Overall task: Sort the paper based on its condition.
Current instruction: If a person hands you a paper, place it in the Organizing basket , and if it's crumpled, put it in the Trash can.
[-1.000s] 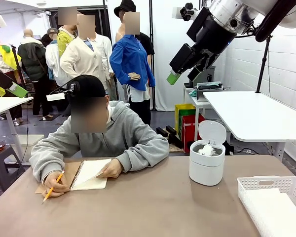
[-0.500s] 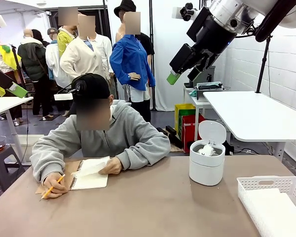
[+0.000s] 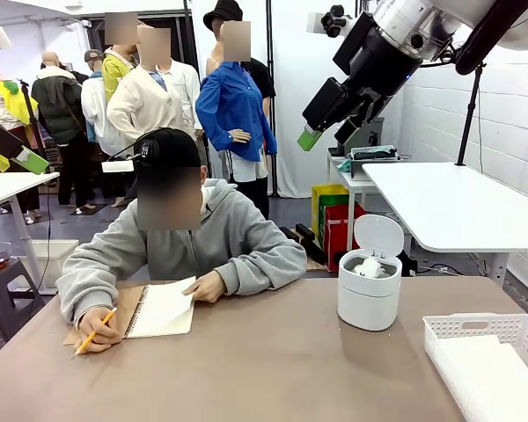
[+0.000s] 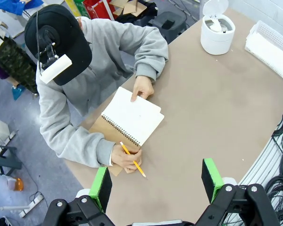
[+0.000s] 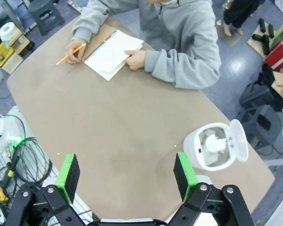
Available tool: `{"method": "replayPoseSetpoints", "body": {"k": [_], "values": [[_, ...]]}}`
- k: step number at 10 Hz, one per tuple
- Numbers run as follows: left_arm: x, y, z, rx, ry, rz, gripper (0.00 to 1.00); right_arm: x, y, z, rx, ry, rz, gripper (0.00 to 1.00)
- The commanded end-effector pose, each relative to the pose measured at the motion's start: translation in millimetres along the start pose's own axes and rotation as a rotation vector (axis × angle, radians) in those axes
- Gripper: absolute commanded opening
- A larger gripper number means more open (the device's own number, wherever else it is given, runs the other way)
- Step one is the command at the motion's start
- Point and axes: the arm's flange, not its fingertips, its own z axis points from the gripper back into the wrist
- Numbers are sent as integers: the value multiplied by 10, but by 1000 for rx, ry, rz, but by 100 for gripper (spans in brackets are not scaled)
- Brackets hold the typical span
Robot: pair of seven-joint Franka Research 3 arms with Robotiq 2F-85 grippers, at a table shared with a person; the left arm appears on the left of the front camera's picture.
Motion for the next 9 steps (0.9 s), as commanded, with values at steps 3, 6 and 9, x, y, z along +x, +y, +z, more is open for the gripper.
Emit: {"method": "replayPoseSetpoints", "body": {"k": [3, 6, 9], "values": [[-6, 11, 5, 0, -1, 3, 100, 0, -7, -9, 0, 1, -1, 100], [-6, 11, 5, 0, -1, 3, 100, 0, -7, -9, 0, 1, -1, 100], [-6, 11, 5, 0, -1, 3, 100, 0, -7, -9, 0, 1, -1, 100]]}}
